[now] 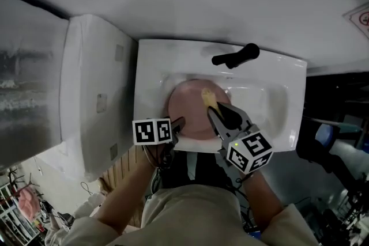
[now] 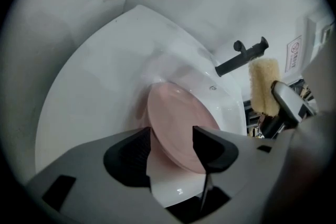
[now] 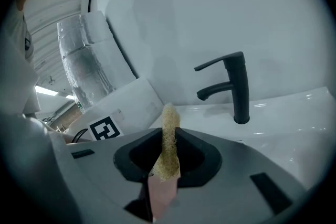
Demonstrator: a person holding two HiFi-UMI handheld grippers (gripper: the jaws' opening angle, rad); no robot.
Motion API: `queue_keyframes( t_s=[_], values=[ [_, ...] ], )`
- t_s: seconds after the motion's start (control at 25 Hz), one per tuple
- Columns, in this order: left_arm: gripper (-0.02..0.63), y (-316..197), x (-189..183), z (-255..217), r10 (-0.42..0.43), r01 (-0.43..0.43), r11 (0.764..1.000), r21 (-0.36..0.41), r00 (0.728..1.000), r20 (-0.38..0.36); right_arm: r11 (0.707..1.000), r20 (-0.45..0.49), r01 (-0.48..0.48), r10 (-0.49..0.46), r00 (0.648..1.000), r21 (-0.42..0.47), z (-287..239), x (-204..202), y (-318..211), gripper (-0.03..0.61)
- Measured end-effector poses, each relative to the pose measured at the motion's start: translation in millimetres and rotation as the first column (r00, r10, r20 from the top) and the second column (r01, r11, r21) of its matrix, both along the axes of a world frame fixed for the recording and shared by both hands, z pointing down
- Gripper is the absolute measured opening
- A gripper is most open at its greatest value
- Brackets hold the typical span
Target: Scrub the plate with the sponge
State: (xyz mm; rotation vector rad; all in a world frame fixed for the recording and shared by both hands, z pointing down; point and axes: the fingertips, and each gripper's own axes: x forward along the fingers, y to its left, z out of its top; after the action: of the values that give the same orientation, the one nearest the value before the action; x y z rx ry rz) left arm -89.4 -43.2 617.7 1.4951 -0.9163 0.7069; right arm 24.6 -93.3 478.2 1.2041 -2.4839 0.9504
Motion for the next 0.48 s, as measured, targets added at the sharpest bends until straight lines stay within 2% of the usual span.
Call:
queue_keyframes(
  t_s=[0.12,0.24,0.36,0.48],
  values=[
    [0.205,1,-3,13,-0.027,0.028,0.999,-0.036,0.999,0.032,1.000,-0.014,0.005,-0.005,1.000,-0.028,15,2,1,0.080],
    [0.097,-4,-7,20,-0.030,0.033,0.999,-0.029,0.995,0.092,0.999,-0.017,0.006,-0.007,1.000,-0.049,27,4,0,0.080],
    [0.086,-8,-3,23,-0.014,0.018,0.999,-0.036,0.994,0.105,0.998,-0.016,0.009,-0.010,1.000,-0.064,37,4,-2,0.080],
    [0.070,-12,-1,23,-0.036,0.040,0.999,-0.038,0.996,0.085,0.997,-0.016,0.022,-0.023,1.000,-0.079,48,1,-4,0.080]
  ],
)
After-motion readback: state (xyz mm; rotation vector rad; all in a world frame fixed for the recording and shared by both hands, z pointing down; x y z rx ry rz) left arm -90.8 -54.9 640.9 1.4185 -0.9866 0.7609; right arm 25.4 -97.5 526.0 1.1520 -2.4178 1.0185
